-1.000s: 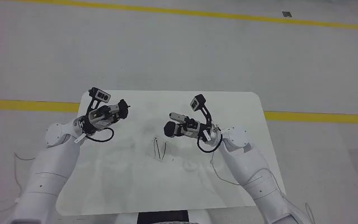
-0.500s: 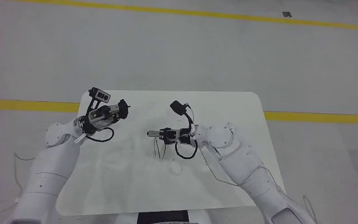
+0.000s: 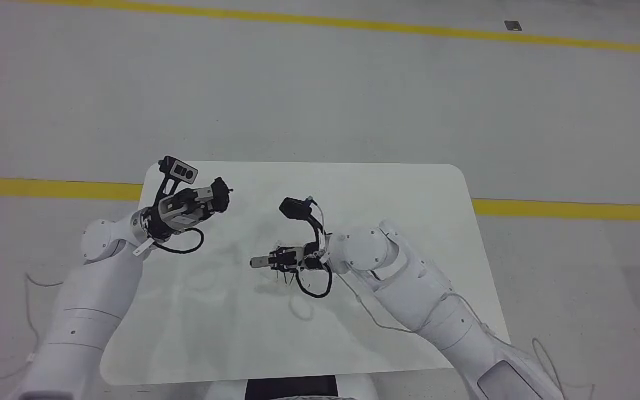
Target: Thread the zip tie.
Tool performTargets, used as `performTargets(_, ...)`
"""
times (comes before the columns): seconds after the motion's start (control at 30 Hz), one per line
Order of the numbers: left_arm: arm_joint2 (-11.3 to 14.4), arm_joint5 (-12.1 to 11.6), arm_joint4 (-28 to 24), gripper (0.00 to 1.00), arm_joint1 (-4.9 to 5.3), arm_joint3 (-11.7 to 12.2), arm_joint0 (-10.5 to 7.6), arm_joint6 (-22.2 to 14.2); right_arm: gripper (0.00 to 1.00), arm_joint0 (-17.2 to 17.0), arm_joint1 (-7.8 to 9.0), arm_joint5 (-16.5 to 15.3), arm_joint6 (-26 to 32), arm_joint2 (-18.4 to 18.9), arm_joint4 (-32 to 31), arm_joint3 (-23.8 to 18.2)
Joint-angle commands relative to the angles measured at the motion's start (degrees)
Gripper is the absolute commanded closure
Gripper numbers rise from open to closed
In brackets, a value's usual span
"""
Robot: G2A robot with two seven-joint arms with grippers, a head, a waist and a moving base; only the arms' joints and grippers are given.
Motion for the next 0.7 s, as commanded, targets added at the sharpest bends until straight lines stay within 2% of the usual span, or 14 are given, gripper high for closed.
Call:
performTargets(0.0,0.0,0.0,0.0,1.00,0.00,0.0,0.00,0.0,0.00,0.0,0.00,0.0,0.0,0.0,0.0,0.0)
performTargets(0.03,0.0,0.0,0.0,1.00,0.00,0.0,0.00,0.0,0.00,-0.2,-0.05,-0.2,-0.3,-0.8,-1.3,-0.3)
performTargets(0.13,0.0,0.0,0.0,1.00,0.00,0.0,0.00,0.0,0.00,2.1,-0.81,4.4,0.9,-5.3,-8.5,-0.9)
performTargets(0.17,0.0,0.0,0.0,1.00,0.00,0.0,0.00,0.0,0.00,3.0,-1.45,5.1,0.8,-6.8,-9.1,-0.8)
performTargets(0.27,0.0,0.0,0.0,1.00,0.00,0.0,0.00,0.0,0.00,5.3,-3.17,5.1,-0.1,-9.6,-9.7,1.7)
performTargets(0.4,0.0,0.0,0.0,1.00,0.00,0.0,0.00,0.0,0.00,8.3,-5.13,5.1,1.1,-12.4,-14.4,4.9)
performTargets(0.53,0.0,0.0,0.0,1.00,0.00,0.0,0.00,0.0,0.00,8.7,-6.52,5.1,2.8,-12.5,-17.9,7.0)
performTargets(0.67,0.0,0.0,0.0,1.00,0.00,0.0,0.00,0.0,0.00,8.1,-7.10,5.1,3.8,-11.8,-18.7,6.8)
